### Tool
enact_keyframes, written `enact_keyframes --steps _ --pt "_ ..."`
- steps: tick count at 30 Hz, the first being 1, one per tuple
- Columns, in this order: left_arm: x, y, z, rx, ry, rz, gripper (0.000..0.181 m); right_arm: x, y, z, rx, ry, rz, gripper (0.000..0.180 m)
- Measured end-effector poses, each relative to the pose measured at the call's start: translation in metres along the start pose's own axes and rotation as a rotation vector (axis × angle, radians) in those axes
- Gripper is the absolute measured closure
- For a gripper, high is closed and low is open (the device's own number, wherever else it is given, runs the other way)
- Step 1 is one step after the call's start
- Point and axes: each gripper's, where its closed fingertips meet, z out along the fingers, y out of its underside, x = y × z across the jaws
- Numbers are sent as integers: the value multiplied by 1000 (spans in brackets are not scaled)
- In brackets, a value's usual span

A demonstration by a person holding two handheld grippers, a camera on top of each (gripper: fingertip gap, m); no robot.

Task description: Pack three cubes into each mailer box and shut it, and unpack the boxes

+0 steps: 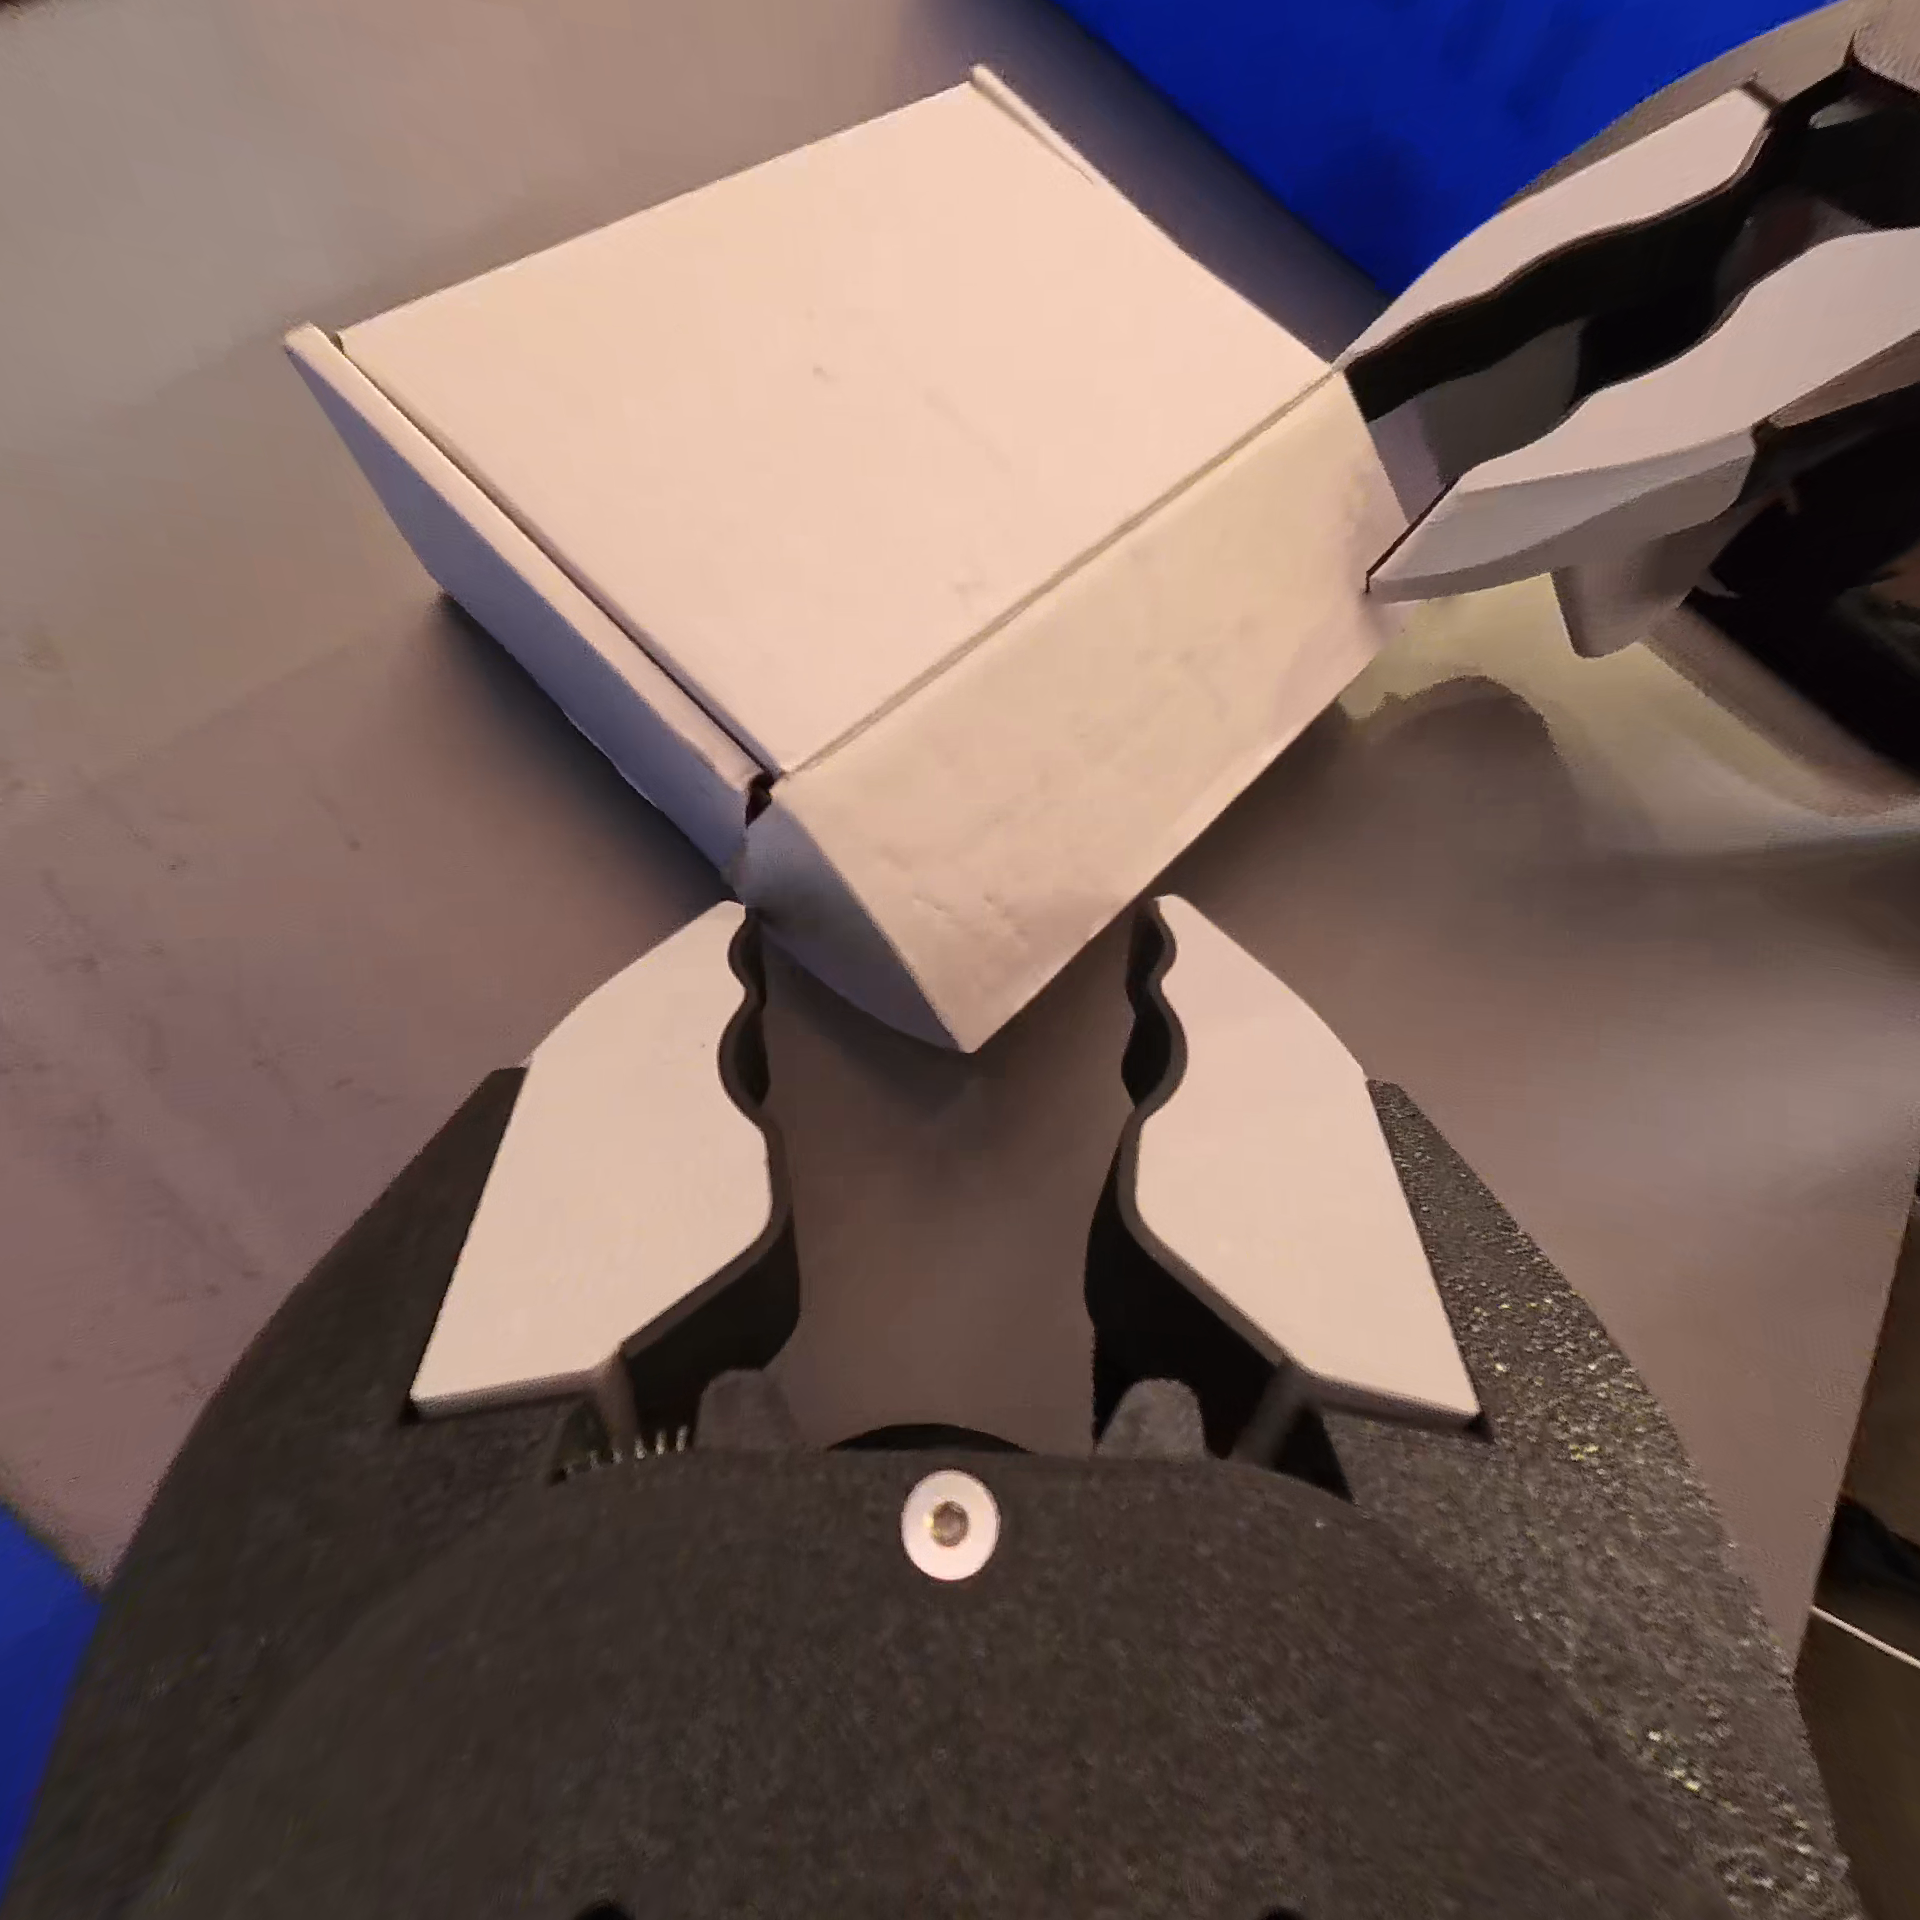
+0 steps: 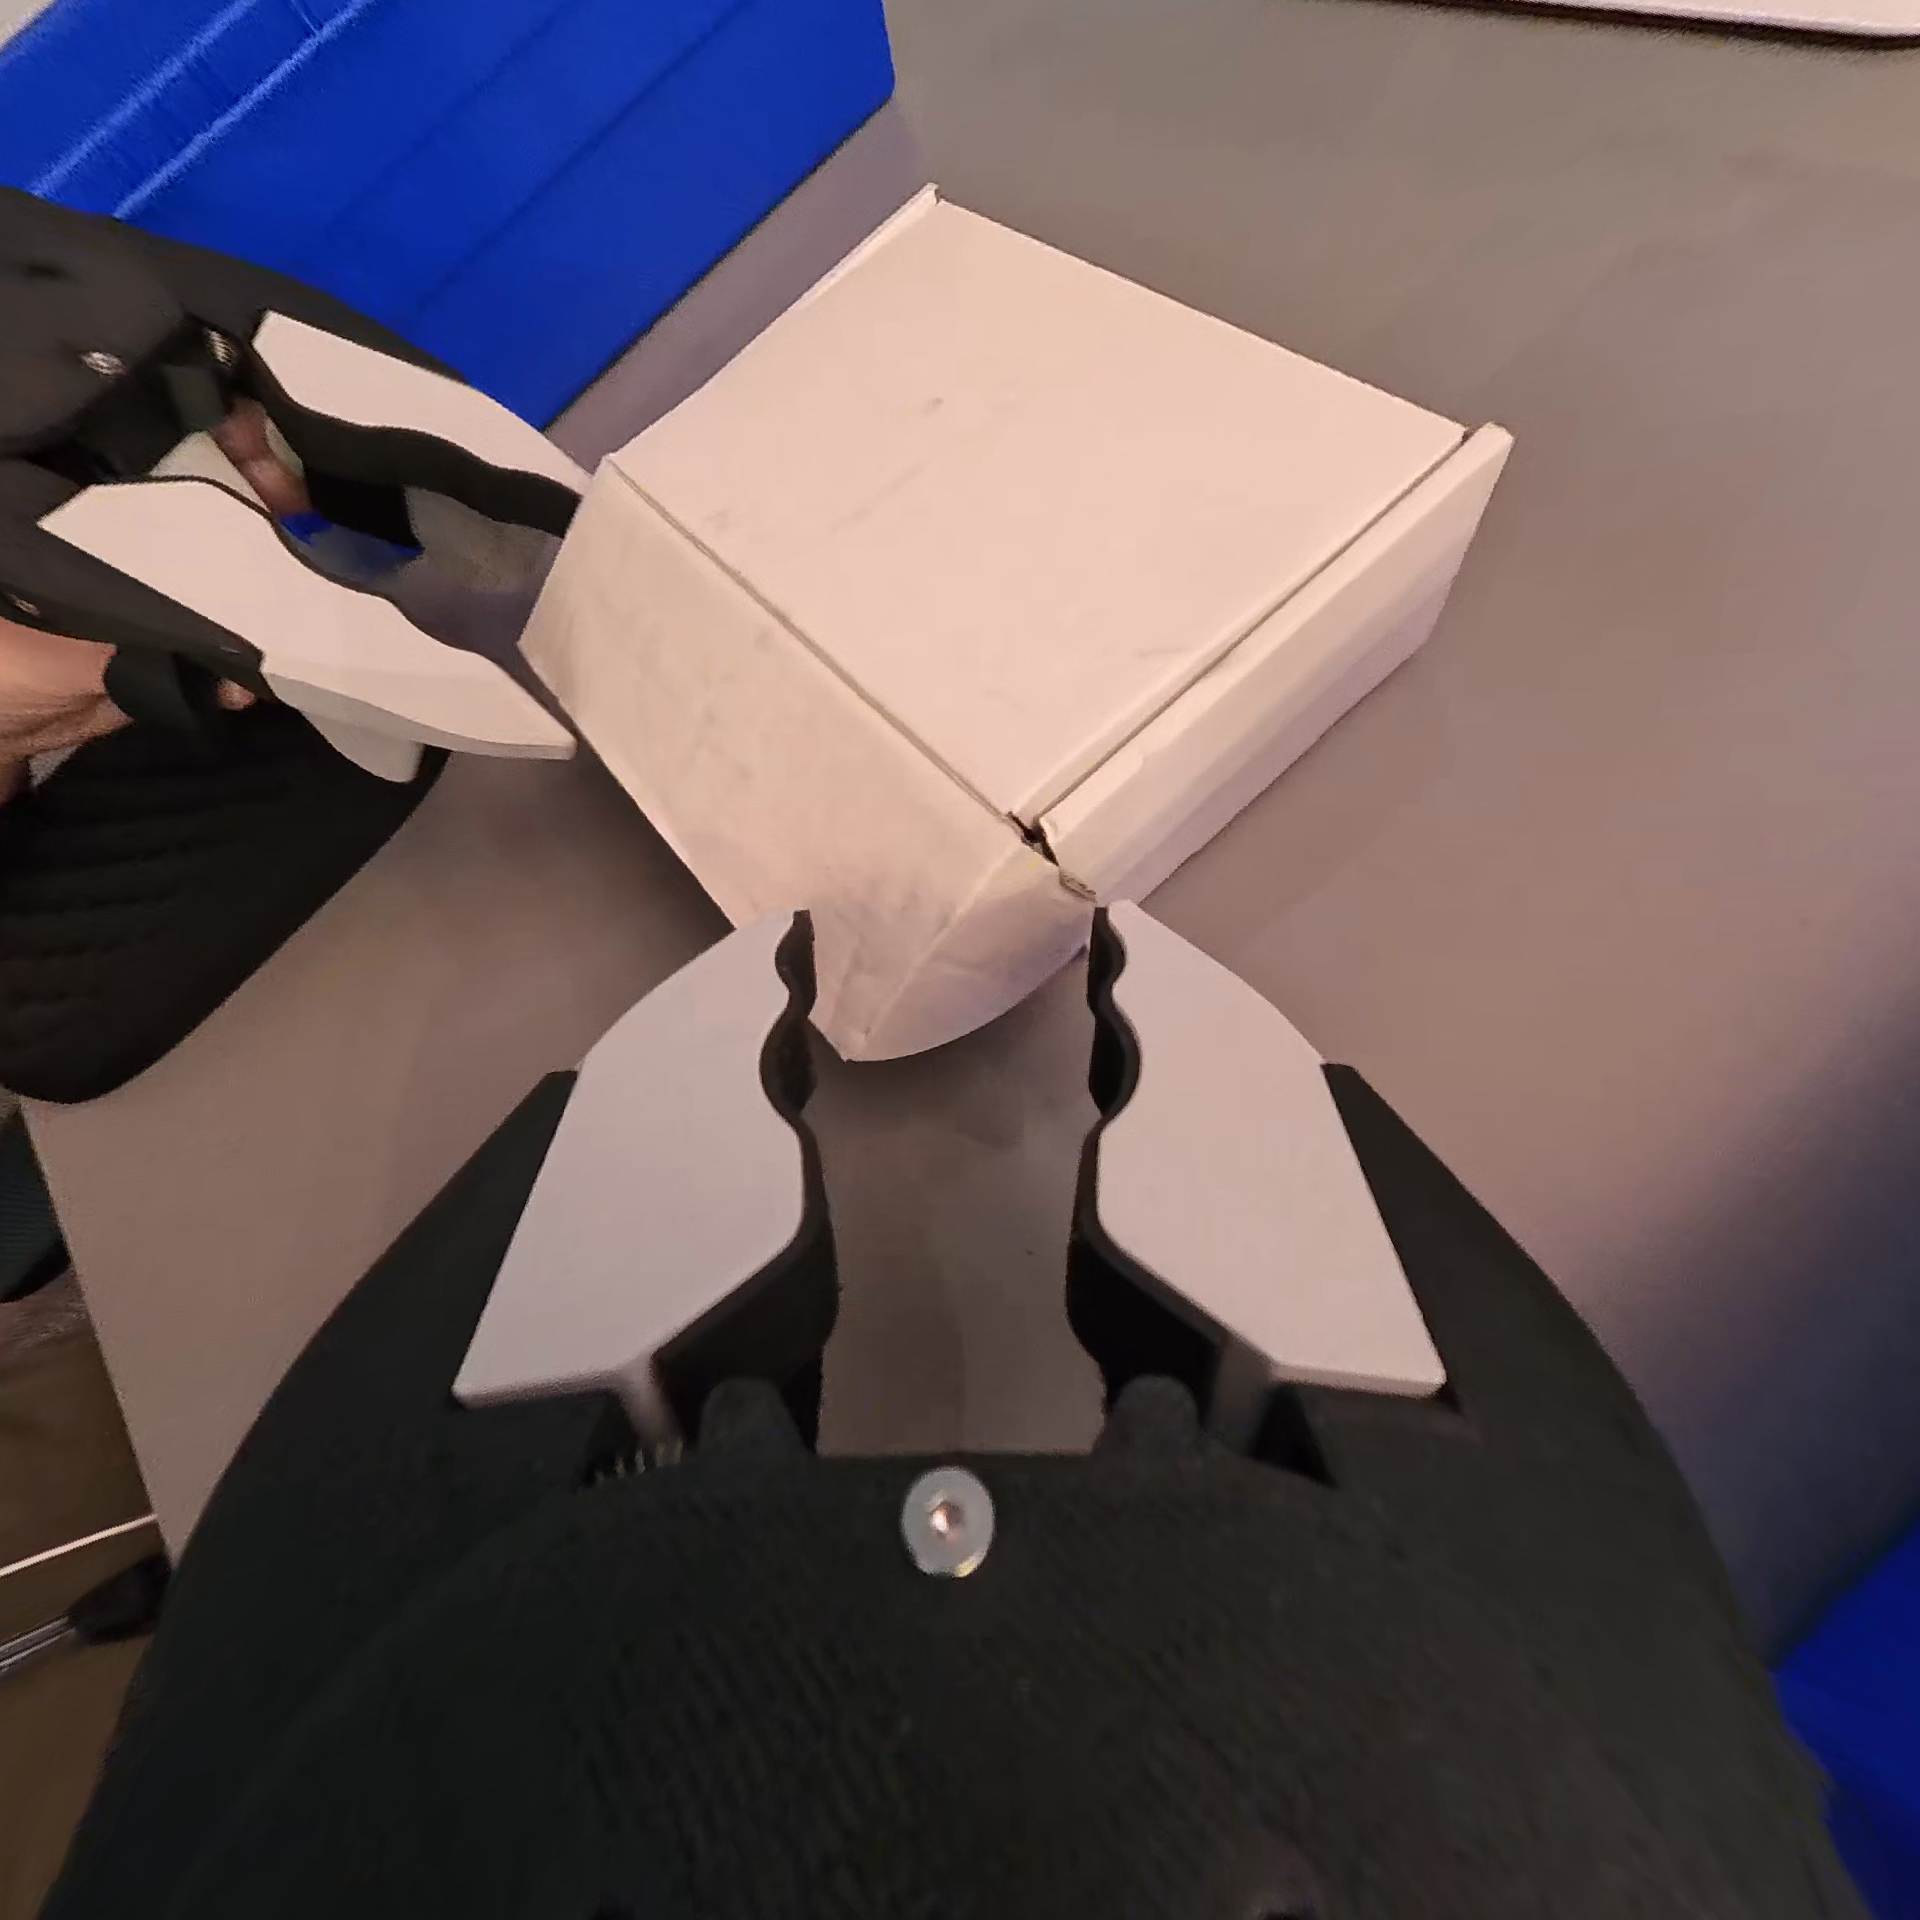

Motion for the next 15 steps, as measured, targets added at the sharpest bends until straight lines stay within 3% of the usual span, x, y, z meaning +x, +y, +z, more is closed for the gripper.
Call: enact_keyframes --steps 6,9,15 --pt "1 -2 2 8 -6 31 107 -10 3 1 5 -79 -48 115" --pt "-1 -1 2 2 -42 50 114 -15 8 1 -7 -97 -106 108" --pt "-1 0 3 -5 -54 61 114 -16 18 -1 -14 -27 -208 106"
